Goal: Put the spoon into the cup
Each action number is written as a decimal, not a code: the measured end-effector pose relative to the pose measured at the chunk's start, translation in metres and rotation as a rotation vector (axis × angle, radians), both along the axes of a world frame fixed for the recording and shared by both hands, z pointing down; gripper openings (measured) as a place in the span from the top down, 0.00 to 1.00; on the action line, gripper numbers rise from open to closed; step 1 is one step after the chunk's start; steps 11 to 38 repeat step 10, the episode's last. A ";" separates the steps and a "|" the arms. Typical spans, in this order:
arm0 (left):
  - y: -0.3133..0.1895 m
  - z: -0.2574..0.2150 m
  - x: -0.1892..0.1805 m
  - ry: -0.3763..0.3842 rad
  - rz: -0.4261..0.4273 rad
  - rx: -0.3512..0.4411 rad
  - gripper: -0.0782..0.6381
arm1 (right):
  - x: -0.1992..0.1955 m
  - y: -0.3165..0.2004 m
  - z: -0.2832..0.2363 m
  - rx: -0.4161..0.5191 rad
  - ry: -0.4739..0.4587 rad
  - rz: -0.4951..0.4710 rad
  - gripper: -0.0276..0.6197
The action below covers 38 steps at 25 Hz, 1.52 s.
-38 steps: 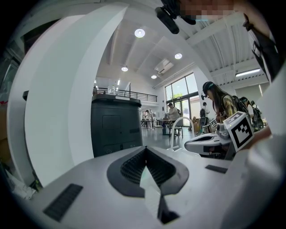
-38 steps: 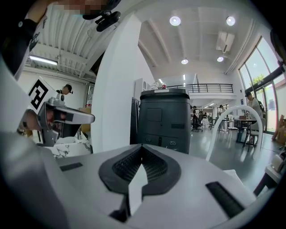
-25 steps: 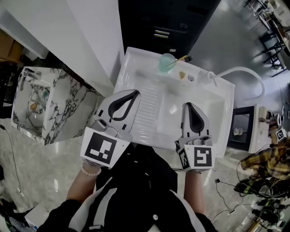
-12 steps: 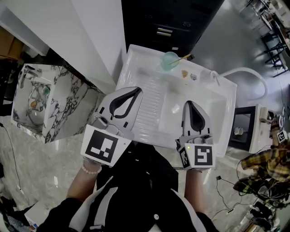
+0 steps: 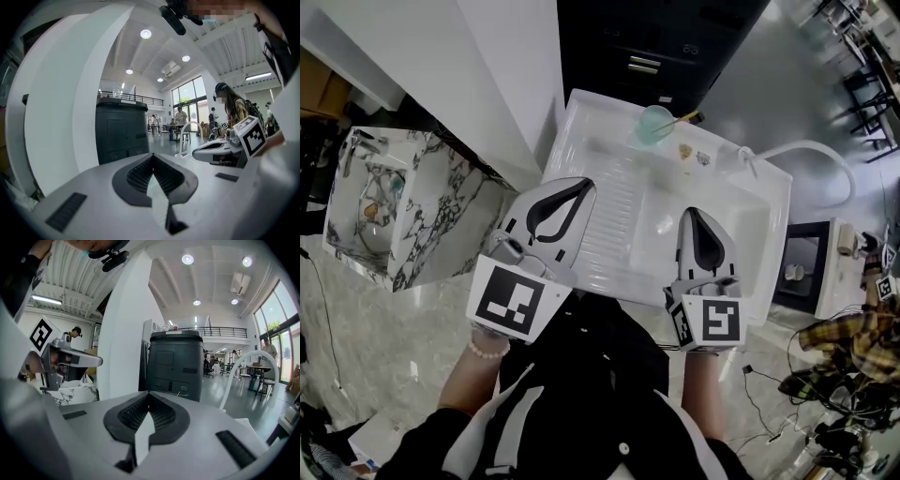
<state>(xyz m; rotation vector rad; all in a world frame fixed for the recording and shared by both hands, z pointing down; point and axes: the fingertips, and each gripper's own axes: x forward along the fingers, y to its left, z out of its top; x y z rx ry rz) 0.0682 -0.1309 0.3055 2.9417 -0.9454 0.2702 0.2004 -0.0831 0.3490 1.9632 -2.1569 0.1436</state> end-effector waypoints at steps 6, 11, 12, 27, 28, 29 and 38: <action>-0.005 -0.005 -0.005 -0.006 -0.012 0.011 0.89 | 0.000 0.001 0.000 -0.003 0.001 -0.006 0.95; -0.004 -0.008 -0.004 -0.003 -0.009 0.018 0.89 | -0.001 0.000 -0.001 -0.004 0.003 -0.009 0.95; -0.004 -0.008 -0.004 -0.003 -0.009 0.018 0.89 | -0.001 0.000 -0.001 -0.004 0.003 -0.009 0.95; -0.004 -0.008 -0.004 -0.003 -0.009 0.018 0.89 | -0.001 0.000 -0.001 -0.004 0.003 -0.009 0.95; -0.004 -0.008 -0.004 -0.003 -0.009 0.018 0.89 | -0.001 0.000 -0.001 -0.004 0.003 -0.009 0.95; -0.004 -0.008 -0.004 -0.003 -0.009 0.018 0.89 | -0.001 0.000 -0.001 -0.004 0.003 -0.009 0.95; -0.004 -0.008 -0.004 -0.003 -0.009 0.018 0.89 | -0.001 0.000 -0.001 -0.004 0.003 -0.009 0.95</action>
